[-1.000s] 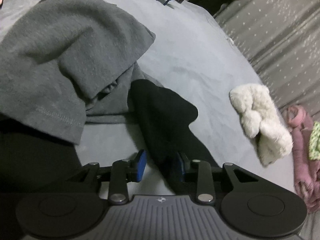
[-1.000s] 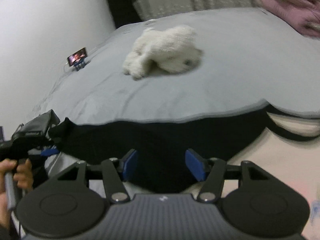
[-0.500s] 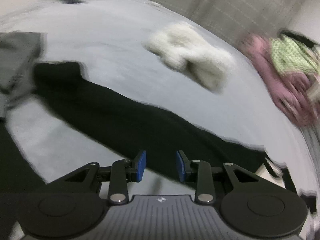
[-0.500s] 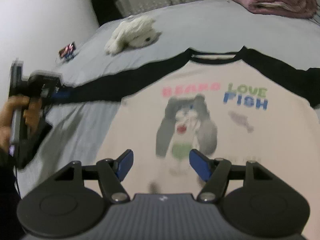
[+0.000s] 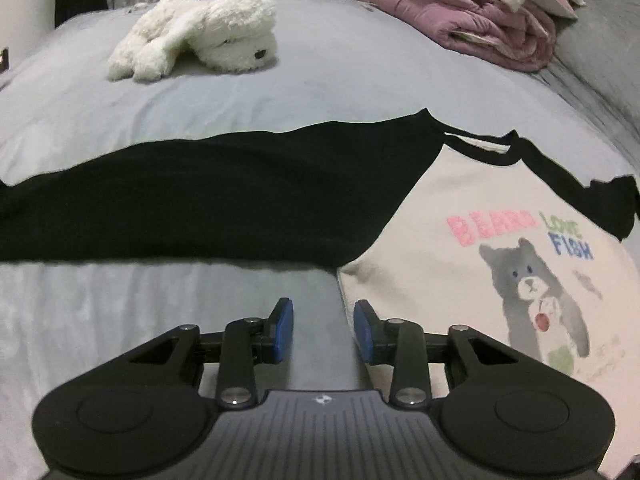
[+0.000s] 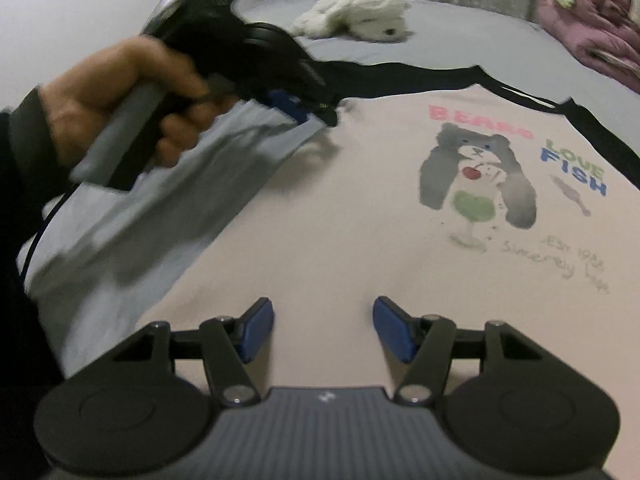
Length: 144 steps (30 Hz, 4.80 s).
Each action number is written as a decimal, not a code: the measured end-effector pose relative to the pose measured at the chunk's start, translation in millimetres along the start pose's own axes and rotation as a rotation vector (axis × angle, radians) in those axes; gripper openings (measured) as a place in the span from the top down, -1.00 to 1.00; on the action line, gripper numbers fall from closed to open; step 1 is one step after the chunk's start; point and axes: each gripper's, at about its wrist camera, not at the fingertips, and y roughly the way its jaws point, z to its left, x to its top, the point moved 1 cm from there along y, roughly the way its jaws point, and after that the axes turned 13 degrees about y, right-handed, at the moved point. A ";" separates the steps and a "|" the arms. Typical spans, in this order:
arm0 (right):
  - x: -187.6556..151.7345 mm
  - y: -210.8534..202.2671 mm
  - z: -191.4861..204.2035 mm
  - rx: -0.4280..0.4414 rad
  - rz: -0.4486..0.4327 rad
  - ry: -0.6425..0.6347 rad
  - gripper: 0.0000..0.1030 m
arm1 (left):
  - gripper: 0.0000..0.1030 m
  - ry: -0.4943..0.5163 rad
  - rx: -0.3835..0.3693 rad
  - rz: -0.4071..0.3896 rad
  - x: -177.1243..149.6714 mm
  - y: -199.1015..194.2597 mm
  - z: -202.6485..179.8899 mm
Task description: Fold clothes
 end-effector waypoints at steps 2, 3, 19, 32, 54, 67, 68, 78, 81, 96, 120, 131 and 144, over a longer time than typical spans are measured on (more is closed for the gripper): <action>-2.6 -9.8 -10.0 0.021 0.030 0.007 -0.10 | 0.32 -0.004 -0.005 0.003 1.2 1.3 1.9; -4.3 -14.5 -16.4 0.022 0.039 0.013 -0.09 | 0.32 -0.002 -0.003 0.003 1.0 1.1 1.7; -59.7 -99.7 -177.5 -0.328 0.036 0.399 -0.08 | 0.31 -0.004 0.079 0.022 9.0 11.4 -14.4; -40.5 -149.0 -228.9 -0.204 -0.080 0.446 -0.10 | 0.33 0.004 0.214 0.003 31.1 -3.7 -51.7; 140.4 -117.0 -532.7 -0.305 -0.308 1.129 -0.13 | 0.33 0.009 0.174 -0.031 60.7 41.2 -93.6; 168.6 -91.3 -545.9 -0.463 -0.423 1.085 0.70 | 0.32 0.035 0.184 -0.026 59.3 45.8 -96.9; 169.3 -103.6 -536.5 -0.468 -0.478 1.050 0.70 | 0.32 0.037 0.185 -0.026 59.3 46.0 -97.2; 140.9 -122.0 -500.7 -0.676 -0.381 0.898 0.66 | 0.32 0.062 0.204 -0.029 58.9 47.3 -101.6; 126.0 -117.9 -507.4 -0.689 -0.337 0.988 0.58 | 0.32 0.055 0.198 -0.027 59.7 47.7 -100.0; 140.3 -145.8 -494.5 -0.737 -0.363 0.834 -0.10 | 0.32 0.052 0.194 -0.023 60.6 47.4 -99.5; 198.9 -170.7 -561.0 -0.763 -0.460 0.716 0.79 | 0.31 0.064 0.203 -0.025 61.6 50.0 -101.3; 135.1 -174.3 -604.0 -0.725 -0.267 1.052 0.73 | 0.31 0.067 0.210 -0.026 61.5 50.2 -102.3; 178.4 -148.9 -565.6 -0.742 -0.068 0.603 0.00 | 0.30 0.078 0.216 -0.029 60.2 51.4 -103.8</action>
